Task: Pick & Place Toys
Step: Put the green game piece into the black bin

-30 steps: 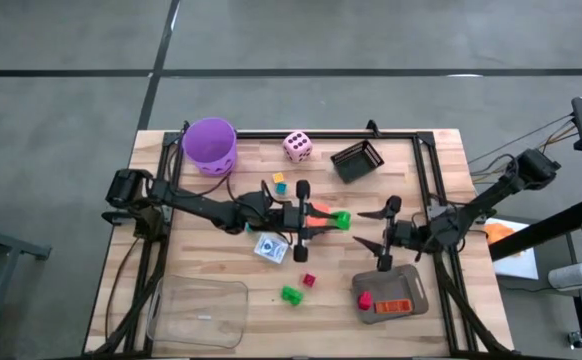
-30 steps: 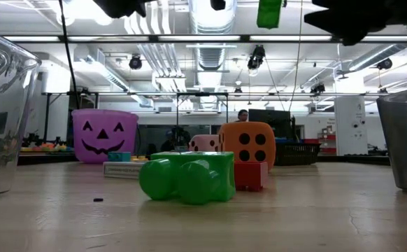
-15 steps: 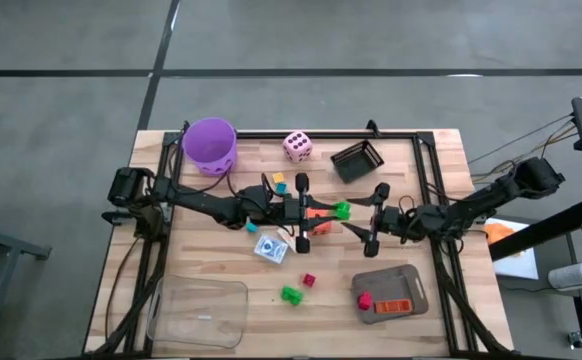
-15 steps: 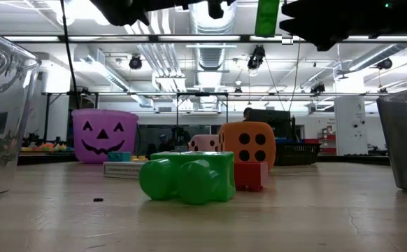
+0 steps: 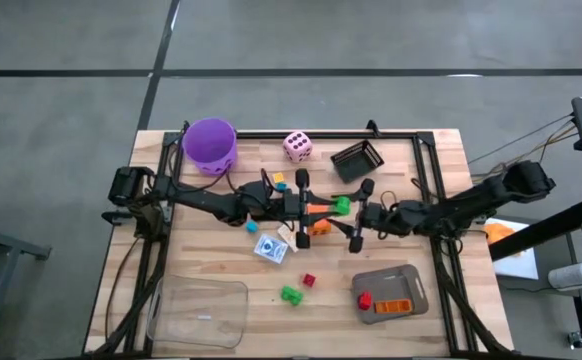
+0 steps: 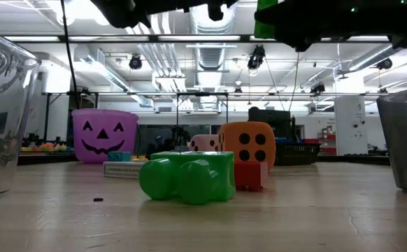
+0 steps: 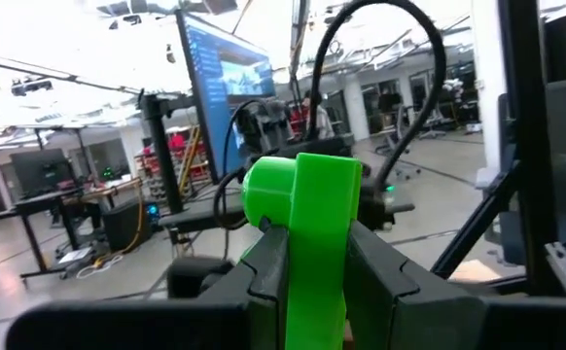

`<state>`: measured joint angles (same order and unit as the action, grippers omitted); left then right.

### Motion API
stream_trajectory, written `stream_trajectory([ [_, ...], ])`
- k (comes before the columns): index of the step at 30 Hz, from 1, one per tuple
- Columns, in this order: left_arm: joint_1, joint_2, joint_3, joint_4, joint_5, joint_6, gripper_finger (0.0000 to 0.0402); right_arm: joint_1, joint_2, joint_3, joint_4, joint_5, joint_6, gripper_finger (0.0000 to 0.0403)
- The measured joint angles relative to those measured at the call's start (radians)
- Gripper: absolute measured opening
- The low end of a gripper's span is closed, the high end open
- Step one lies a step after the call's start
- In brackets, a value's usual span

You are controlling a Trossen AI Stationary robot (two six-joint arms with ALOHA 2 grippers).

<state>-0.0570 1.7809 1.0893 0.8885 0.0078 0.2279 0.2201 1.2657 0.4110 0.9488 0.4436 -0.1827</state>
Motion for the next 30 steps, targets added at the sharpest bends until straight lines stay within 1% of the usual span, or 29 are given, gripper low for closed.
stream_trajectory([
  [2,0.0,0.0,0.0,-0.004,0.013,0.0,0.0062,-0.001,0.015,0.008,0.0,0.0,-0.006,0.0285],
  [4,0.0,0.0,0.0,-0.022,0.018,0.0,0.0062,-0.001,0.026,0.011,0.002,-0.001,-0.007,0.0271],
  [6,0.0,0.0,0.0,-0.036,0.024,0.0,0.0062,-0.001,0.028,0.011,-0.001,0.0,-0.012,0.0241],
  [9,0.001,0.0,0.0,-0.045,0.03,0.0,0.0062,0.0,0.024,0.011,0.001,-0.003,-0.031,0.0175],
  [10,0.001,0.0,0.0,-0.049,0.03,-0.002,0.0062,0.001,0.022,0.011,-0.005,-0.001,-0.036,0.0163],
  [16,0.002,-0.002,0.001,-0.064,0.042,-0.003,0.0063,0.001,0.007,0.01,-0.034,-0.019,-0.041,0.0164],
  [18,0.001,-0.009,0.001,-0.083,0.045,-0.003,0.0093,0.001,0.004,0.01,-0.044,-0.022,-0.04,0.0164],
  [22,-0.001,-0.045,-0.003,-0.157,0.06,0.004,0.0185,0.001,-0.001,0.01,-0.051,-0.03,-0.031,0.0164],
  [24,-0.001,-0.073,-0.011,-0.204,0.06,0.001,0.0224,0.001,0.001,0.01,-0.052,-0.031,-0.031,0.0164],
  [27,-0.001,-0.133,-0.053,-0.268,0.056,-0.012,0.0267,0.001,0.003,0.01,-0.052,-0.046,-0.027,0.0164],
  [30,-0.002,-0.22,-0.146,-0.271,0.047,-0.023,0.0292,0.001,0.003,0.01,-0.052,-0.057,-0.023,0.0164],
])
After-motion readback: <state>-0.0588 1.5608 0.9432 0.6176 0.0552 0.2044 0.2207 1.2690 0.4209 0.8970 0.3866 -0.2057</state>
